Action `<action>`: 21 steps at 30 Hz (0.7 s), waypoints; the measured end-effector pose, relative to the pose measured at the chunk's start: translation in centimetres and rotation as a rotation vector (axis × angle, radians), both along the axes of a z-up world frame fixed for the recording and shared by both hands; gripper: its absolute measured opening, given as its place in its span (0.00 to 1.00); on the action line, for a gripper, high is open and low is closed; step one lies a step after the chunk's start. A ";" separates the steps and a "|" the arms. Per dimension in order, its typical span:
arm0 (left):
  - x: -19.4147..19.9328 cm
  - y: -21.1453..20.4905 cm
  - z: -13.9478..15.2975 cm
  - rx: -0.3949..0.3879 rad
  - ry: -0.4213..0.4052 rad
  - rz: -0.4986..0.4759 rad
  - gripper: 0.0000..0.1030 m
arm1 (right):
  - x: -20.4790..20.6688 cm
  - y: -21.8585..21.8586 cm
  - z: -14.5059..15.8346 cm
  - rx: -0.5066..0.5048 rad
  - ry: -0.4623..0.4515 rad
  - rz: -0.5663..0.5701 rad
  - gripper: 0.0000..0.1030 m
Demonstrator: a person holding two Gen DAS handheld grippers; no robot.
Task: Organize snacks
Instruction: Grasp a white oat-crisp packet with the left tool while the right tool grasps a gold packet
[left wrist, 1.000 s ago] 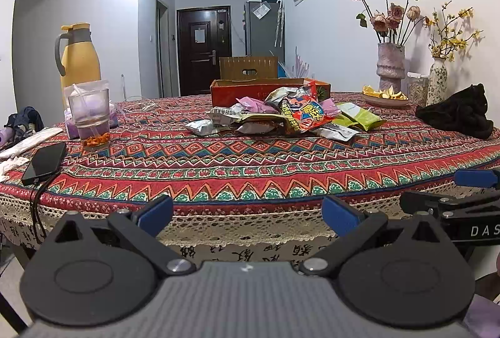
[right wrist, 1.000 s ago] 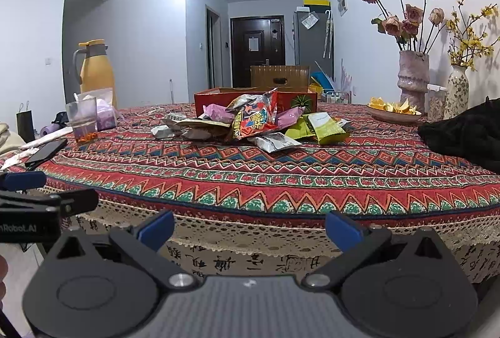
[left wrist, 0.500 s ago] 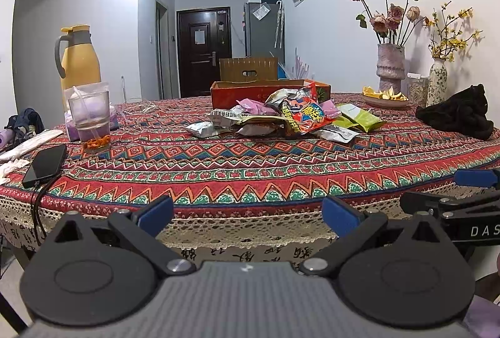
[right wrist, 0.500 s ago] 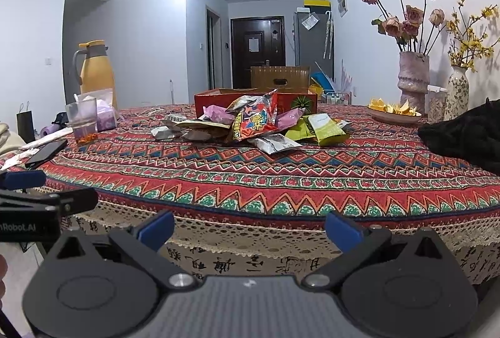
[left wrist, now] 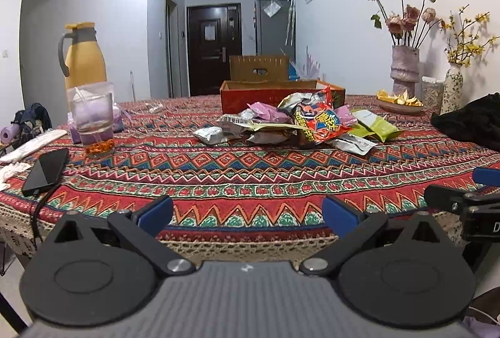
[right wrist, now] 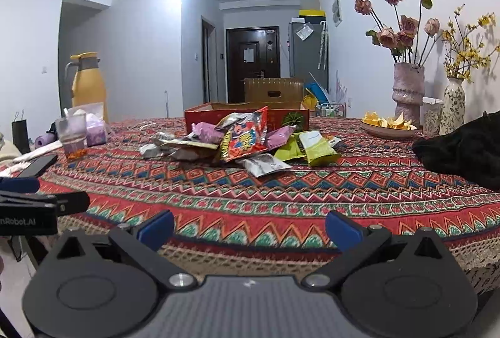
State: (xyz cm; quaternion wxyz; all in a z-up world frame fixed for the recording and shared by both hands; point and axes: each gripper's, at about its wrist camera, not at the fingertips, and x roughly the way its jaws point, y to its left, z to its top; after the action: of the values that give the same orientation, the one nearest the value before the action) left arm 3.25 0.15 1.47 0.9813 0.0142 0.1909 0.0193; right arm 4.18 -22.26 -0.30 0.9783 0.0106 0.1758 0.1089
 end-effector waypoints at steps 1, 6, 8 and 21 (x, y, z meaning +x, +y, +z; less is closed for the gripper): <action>0.4 0.0 0.0 -0.004 0.005 0.002 1.00 | 0.4 -0.2 0.0 0.008 0.006 -0.005 1.00; 2.9 0.0 0.2 -0.013 0.038 0.003 1.00 | 2.8 -0.7 0.1 0.008 0.033 -0.020 1.00; 4.1 0.0 0.2 -0.019 0.052 0.005 1.00 | 3.8 -0.8 0.1 0.012 0.044 -0.024 1.00; 11.6 1.5 1.5 -0.045 0.070 -0.003 1.00 | 10.8 -0.3 0.7 0.010 0.078 -0.030 1.00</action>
State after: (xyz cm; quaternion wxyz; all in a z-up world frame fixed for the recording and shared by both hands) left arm 14.86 1.66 2.94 0.9742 -0.0071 0.2254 0.0132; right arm 14.98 -22.51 0.43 0.9722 0.0221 0.2130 0.0947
